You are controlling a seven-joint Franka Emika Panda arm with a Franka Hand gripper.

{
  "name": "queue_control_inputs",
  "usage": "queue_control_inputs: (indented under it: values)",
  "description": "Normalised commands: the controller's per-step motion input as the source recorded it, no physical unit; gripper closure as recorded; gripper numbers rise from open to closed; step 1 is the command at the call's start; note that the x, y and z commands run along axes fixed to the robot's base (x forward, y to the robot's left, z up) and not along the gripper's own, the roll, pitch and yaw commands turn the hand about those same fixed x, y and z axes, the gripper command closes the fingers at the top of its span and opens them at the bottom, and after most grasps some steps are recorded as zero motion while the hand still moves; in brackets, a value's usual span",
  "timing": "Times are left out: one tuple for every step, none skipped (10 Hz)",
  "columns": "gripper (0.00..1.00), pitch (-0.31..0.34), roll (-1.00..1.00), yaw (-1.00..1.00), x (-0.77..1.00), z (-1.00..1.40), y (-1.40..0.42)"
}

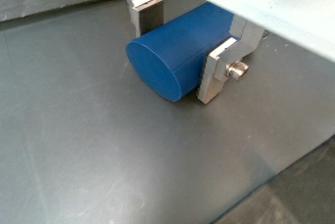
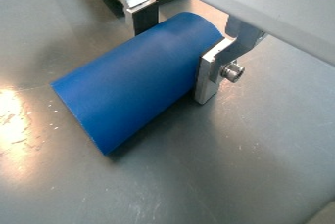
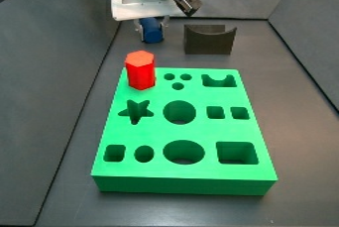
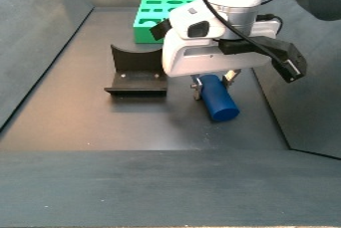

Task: Pick up the oval object. Move up. Place the oval object on the fixture. Regrasp the oval object. Move to above the board. Insert the oval object.
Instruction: Pick up the oval object, then move up.

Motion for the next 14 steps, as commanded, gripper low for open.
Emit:
queue_control_inputs:
  values:
    - [1.00,0.000,0.00,0.00,0.00,0.00,0.00]
    - [1.00,0.000,0.00,0.00,0.00,0.00,0.00]
    - [1.00,0.000,0.00,0.00,0.00,0.00,0.00]
    - [1.00,0.000,0.00,0.00,0.00,0.00,0.00]
    - [1.00,0.000,0.00,0.00,0.00,0.00,0.00]
    - [1.00,0.000,0.00,0.00,0.00,0.00,0.00]
    - [1.00,0.000,0.00,0.00,0.00,0.00,0.00]
    - [1.00,0.000,0.00,0.00,0.00,0.00,0.00]
    - [1.00,0.000,0.00,0.00,0.00,0.83,0.00]
    - [1.00,0.009,0.00,0.05,0.00,0.81,0.02]
    - [1.00,0.038,0.00,0.05,-0.01,0.71,0.02]
    - [1.00,0.053,-0.01,0.04,-0.01,0.59,0.01]
    - [1.00,0.058,-0.01,0.03,-0.01,0.39,0.01]
    - [1.00,0.048,-0.01,0.03,-0.01,0.24,0.00]
